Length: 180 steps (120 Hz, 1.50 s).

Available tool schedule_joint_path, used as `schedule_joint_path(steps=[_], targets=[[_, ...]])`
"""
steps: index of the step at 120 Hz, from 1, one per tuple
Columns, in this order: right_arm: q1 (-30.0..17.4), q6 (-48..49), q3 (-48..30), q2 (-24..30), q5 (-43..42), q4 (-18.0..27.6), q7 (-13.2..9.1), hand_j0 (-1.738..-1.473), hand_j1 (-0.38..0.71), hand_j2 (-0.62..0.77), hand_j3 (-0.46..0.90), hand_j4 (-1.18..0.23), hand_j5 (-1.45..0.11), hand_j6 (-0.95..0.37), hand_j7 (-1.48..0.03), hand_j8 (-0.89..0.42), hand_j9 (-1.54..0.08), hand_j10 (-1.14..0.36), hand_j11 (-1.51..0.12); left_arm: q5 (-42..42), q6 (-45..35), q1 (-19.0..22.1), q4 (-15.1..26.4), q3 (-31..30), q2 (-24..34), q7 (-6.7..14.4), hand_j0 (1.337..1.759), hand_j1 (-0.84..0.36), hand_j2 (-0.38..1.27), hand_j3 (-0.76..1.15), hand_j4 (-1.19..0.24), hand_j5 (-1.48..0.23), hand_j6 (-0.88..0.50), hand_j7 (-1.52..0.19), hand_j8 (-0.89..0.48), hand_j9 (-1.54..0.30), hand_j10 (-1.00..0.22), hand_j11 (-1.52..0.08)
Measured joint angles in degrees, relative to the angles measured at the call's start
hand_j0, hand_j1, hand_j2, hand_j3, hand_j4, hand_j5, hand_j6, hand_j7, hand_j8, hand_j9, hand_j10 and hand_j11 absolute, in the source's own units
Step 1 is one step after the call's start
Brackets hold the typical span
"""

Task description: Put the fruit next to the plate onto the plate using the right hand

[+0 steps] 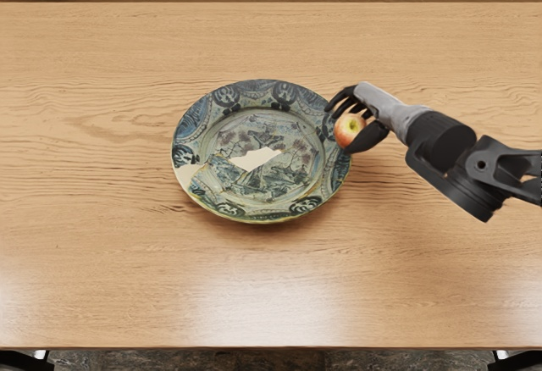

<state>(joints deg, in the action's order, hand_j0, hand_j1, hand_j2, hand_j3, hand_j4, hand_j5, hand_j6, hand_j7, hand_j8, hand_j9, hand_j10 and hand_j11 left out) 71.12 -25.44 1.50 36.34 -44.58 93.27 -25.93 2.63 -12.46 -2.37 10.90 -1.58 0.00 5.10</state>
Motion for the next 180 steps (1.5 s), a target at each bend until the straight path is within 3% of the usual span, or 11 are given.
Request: schedule_joint_path(steps=[108, 109, 116, 131, 147, 180], targets=[[1.17, -3.46, 0.35, -9.24, -0.09, -0.33, -2.48, -1.658, 0.18, -0.03, 0.0, -0.46, -0.6, -0.46, -0.59, -0.44, -0.59, -0.46, -0.59, 0.01, 0.0, 0.0, 0.0, 0.0, 0.0, 0.0, 1.658, 0.34, 0.0, 0.0, -0.01, -0.01, -0.01, -0.01, -0.01, -0.01, -0.01, -0.01], [1.18, -3.51, 0.36, -9.34, -0.1, -0.34, -2.51, -1.657, 0.18, -0.07, 0.0, -0.45, -0.6, -0.46, -0.59, -0.44, -0.6, -0.45, -0.6, 0.0, 0.0, 0.0, 0.0, 0.0, 0.0, 0.0, 1.658, 0.34, 0.0, 0.0, -0.01, -0.01, -0.01, -0.01, -0.01, -0.01, -0.01, -0.01], [1.18, -3.92, 0.41, -9.84, -0.11, -0.37, -2.6, -1.657, 0.15, -0.04, 0.0, -0.44, -0.58, -0.44, -0.58, -0.43, -0.58, -0.44, -0.58, 0.0, 0.0, 0.0, 0.0, 0.0, 0.0, 0.0, 1.658, 0.34, 0.0, 0.0, -0.01, -0.01, -0.01, -0.01, -0.01, -0.01, -0.01, -0.01], [1.0, -7.75, 0.54, -11.05, -0.01, -0.56, -2.68, -1.658, -0.07, -0.02, 0.0, -0.25, -0.32, -0.25, -0.32, -0.24, -0.32, -0.25, -0.32, 0.01, -0.01, 0.0, 0.0, 0.0, 0.0, 0.0, 1.658, 0.34, 0.0, 0.0, -0.01, -0.01, -0.01, -0.01, -0.01, -0.01, -0.01, -0.01], [1.04, -9.02, 0.43, -10.66, -0.34, -0.53, -3.95, -1.658, -0.2, -0.01, 0.0, -0.13, -0.17, -0.13, -0.17, -0.13, -0.17, -0.13, -0.17, 0.01, 0.0, 0.0, 0.0, 0.0, 0.0, 0.0, 1.658, 0.34, 0.0, 0.0, -0.01, -0.01, -0.01, -0.01, -0.01, -0.01, -0.01, -0.01], [-0.09, -0.14, -5.4, 1.82, -0.12, -0.23, -4.99, -1.658, -0.31, 0.0, 0.0, -0.03, -0.04, -0.04, -0.04, -0.03, -0.04, -0.03, -0.04, 0.0, 0.01, 0.04, 0.06, -0.02, 0.0, 0.0, 1.658, 0.34, 0.0, 0.0, -0.01, -0.01, -0.01, -0.01, -0.01, -0.01, -0.01, -0.01]])
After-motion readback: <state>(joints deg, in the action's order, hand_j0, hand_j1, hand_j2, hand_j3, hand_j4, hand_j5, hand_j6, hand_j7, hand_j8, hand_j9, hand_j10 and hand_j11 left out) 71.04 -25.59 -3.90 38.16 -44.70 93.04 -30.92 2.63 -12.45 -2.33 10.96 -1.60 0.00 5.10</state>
